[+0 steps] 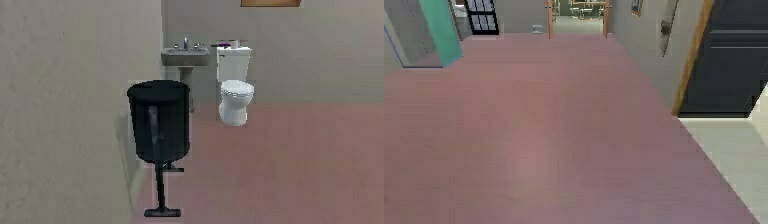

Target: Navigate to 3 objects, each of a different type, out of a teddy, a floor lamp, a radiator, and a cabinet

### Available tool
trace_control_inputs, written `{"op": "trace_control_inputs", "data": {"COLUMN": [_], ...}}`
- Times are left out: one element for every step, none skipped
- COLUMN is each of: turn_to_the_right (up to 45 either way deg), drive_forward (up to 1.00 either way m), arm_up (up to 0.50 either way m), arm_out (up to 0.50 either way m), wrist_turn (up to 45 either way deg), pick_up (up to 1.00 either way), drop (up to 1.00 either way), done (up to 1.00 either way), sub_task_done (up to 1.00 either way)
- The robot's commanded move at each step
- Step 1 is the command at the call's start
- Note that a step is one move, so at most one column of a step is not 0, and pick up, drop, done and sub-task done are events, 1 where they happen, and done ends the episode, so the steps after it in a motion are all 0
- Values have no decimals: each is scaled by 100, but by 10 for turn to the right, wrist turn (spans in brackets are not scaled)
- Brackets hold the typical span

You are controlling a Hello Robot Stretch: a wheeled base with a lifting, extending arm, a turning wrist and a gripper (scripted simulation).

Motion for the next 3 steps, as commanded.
{"op": "trace_control_inputs", "data": {"turn_to_the_right": [450, 450, 450], "drive_forward": [0, 0, 0], "arm_up": [0, 0, 0], "arm_out": [0, 0, 0], "wrist_turn": [0, 0, 0], "pick_up": [0, 0, 0], "drop": [0, 0, 0], "done": [0, 0, 0], "sub_task_done": [0, 0, 0]}}
